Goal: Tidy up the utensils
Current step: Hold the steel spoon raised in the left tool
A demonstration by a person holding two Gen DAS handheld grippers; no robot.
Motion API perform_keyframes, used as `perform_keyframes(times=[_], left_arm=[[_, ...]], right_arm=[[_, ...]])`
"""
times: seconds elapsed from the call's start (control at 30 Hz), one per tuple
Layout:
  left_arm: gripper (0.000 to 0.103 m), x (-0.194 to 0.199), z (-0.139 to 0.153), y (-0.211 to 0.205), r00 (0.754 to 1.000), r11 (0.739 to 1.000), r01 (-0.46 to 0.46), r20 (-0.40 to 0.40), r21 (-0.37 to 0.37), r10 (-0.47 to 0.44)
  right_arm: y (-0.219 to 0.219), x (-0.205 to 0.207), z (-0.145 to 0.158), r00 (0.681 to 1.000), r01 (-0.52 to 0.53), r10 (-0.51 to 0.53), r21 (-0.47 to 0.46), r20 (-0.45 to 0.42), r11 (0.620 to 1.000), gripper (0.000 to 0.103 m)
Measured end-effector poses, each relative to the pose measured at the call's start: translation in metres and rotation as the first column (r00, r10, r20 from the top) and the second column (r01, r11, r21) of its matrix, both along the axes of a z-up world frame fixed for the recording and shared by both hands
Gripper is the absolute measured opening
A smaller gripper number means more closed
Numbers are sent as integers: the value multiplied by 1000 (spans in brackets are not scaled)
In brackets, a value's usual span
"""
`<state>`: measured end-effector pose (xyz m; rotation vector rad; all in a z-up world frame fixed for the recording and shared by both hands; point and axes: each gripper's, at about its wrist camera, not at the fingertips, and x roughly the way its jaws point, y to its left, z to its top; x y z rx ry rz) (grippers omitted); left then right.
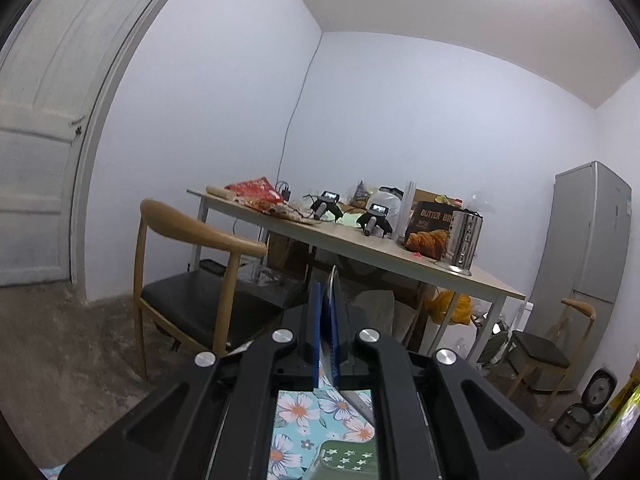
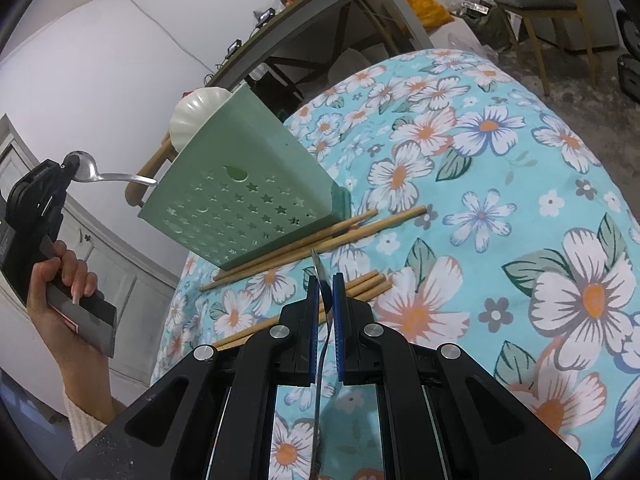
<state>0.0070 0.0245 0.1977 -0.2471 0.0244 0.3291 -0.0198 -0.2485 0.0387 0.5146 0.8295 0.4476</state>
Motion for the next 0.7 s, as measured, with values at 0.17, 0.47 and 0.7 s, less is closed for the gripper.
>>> perform_keyframes(times=[0.17,0.47,0.7], left_arm=[[3,5,-5,-9,1000,998,-18,-9,68,18],[4,17,-19,-19,998,992,-3,-56,125,10],[4,11,-9,-2,999,1000,25,-24,-9,-25]], right_arm=[[0,0,0,1000,-2,2,2,1,1000,7],[7,-1,2,1000,-16,16,-12,9,1000,7],[6,1,1,1000,-16,16,-1,2,1000,7]])
